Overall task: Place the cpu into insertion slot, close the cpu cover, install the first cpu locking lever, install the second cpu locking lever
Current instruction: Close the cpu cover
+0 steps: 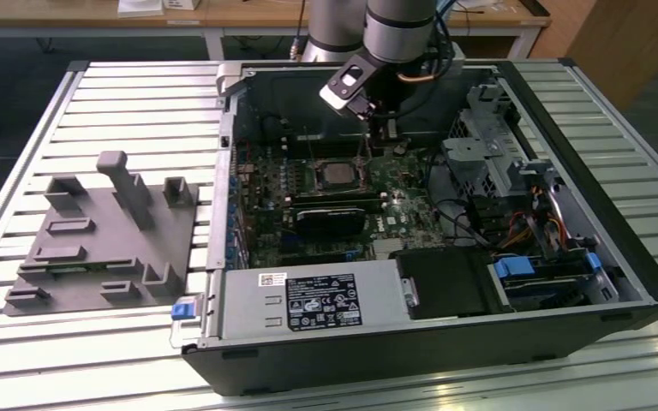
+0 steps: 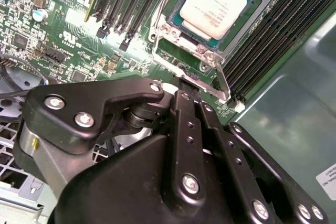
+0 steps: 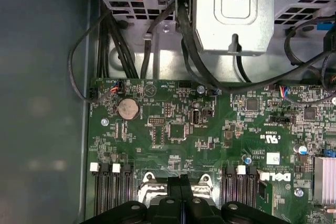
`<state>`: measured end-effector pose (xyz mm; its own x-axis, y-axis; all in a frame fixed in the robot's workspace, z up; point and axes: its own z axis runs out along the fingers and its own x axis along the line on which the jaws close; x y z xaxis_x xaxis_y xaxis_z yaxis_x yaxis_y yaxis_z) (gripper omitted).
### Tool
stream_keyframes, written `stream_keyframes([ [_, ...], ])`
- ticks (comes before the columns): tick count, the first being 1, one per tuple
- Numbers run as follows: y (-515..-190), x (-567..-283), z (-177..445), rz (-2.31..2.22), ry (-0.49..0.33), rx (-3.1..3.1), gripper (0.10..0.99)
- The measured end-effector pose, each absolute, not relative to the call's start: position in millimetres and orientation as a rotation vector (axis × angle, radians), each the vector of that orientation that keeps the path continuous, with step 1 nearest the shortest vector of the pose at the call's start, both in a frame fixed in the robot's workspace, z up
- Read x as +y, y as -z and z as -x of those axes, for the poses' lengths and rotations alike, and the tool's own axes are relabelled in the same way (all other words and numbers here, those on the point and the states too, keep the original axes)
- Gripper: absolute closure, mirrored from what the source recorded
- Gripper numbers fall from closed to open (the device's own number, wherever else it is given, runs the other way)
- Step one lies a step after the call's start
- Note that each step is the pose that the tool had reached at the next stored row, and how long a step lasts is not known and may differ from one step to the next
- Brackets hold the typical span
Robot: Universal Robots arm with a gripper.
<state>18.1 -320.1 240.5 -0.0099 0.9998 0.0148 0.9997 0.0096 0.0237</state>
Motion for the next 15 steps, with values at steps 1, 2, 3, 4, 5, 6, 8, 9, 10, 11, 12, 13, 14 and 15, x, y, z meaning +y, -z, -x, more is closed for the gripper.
stream_keyframes([
  [1, -240.5, -320.1, -17.6, -2.206, -0.043, 2.228, 0.980],
  [2, -240.5, -320.1, -17.0, -2.206, -0.043, 2.228, 0.980],
  [3, -240.5, -320.1, -16.4, -2.206, -0.043, 2.228, 0.980],
  [4, -240.5, -320.1, -15.9, -2.206, -0.043, 2.228, 0.980],
  [5, -240.5, -320.1, -15.4, -2.206, -0.043, 2.228, 0.980],
  [6, -240.5, -320.1, -14.7, -2.206, -0.043, 2.228, 0.980],
  [8, -240.5, -320.1, -13.4, -2.206, -0.043, 2.228, 0.980],
  [9, -240.5, -320.1, -12.8, -2.206, -0.043, 2.228, 0.980],
  [10, -240.5, -320.1, -12.5, -2.206, -0.043, 2.228, 0.980],
  [11, -240.5, -320.1, -12.1, -2.206, -0.043, 2.228, 0.980],
  [12, -240.5, -320.1, -11.8, -2.206, -0.043, 2.228, 0.980],
  [13, -240.5, -320.1, -11.5, -2.206, -0.043, 2.228, 0.980],
  [14, -240.5, -320.1, -11.1, -2.206, -0.043, 2.228, 0.980],
  [15, -240.5, -320.1, -10.7, -2.206, -0.043, 2.228, 0.980],
])
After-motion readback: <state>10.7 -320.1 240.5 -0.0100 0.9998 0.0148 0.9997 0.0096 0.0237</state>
